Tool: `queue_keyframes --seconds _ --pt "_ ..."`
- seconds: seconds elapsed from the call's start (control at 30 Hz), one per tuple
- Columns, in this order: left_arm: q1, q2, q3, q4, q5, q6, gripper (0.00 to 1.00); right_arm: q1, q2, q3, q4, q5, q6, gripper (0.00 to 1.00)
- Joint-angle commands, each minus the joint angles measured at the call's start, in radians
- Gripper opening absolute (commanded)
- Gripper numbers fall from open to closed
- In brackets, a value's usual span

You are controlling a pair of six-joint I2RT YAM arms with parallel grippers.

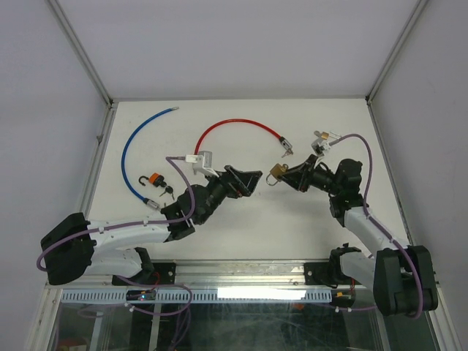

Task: Lock with the key
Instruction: Pick up the lock from the center of the board.

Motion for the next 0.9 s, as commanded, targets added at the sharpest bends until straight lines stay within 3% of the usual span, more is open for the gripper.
queue_keyframes --seconds 0.0,0.17,0.3,0.53,0.67,0.87 --pt "0.012 -0.107 -0.082 0.159 0.121 0.330 0.99 -0.012 -0.040 0.112 -0.096 -0.159 -0.145 0.00" --pt "0.040 -0.207 -0.144 0.097 0.261 0.463 0.99 -0.015 -0.024 0.182 -0.290 -0.264 -0.304 0.00" --pt "0.139 -0.236 -0.156 0.018 0.485 0.459 0.99 -0.015 -0.014 0.223 -0.413 -0.314 -0.391 0.00" --pt "0.237 -0.197 -0.235 0.229 0.860 0.392 0.99 -0.014 0.001 0.290 -0.618 -0.424 -0.541 0.00" --pt "0.237 -0.152 -0.292 0.408 0.950 0.397 0.97 -0.013 -0.002 0.301 -0.671 -0.453 -0.593 0.00" --pt "0.238 -0.138 -0.308 0.438 0.987 0.391 0.99 -0.013 -0.011 0.314 -0.736 -0.470 -0.651 0.00"
